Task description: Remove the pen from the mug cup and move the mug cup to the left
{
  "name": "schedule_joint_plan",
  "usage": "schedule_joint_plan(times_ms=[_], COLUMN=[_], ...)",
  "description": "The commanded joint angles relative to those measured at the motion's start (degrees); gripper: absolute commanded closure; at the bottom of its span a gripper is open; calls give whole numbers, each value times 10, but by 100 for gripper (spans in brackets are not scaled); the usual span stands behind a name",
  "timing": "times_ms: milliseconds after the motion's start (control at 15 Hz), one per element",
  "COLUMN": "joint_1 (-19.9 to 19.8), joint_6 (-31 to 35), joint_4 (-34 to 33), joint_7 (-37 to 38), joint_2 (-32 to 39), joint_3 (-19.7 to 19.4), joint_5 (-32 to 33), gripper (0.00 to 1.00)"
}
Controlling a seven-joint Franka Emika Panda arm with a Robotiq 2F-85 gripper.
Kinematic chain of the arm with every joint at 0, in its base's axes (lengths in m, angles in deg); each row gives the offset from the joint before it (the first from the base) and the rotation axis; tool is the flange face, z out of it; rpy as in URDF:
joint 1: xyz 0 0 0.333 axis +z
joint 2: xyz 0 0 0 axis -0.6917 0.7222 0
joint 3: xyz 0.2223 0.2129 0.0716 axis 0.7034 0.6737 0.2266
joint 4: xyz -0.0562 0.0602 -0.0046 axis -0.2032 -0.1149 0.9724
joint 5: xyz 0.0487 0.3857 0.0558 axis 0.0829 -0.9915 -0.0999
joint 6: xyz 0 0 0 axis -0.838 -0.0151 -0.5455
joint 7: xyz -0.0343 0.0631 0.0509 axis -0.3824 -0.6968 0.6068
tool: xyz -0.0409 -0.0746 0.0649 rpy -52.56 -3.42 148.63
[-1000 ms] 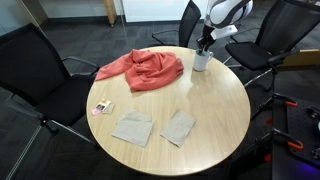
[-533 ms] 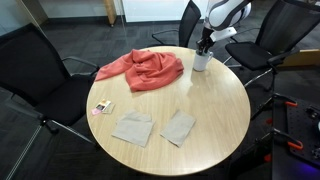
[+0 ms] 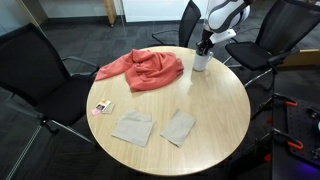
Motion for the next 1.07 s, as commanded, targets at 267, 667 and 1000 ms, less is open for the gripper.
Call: schedule_joint_plan(times_ms=[267,667,1000], joint_1=[0,6,13], joint_6=[38,61,69], joint_4=[2,4,-2], joint_7=[19,20,22], joint_2=[8,16,23], joint_3=[-3,-6,-8], joint_5=[7,10,13], gripper=[61,65,100])
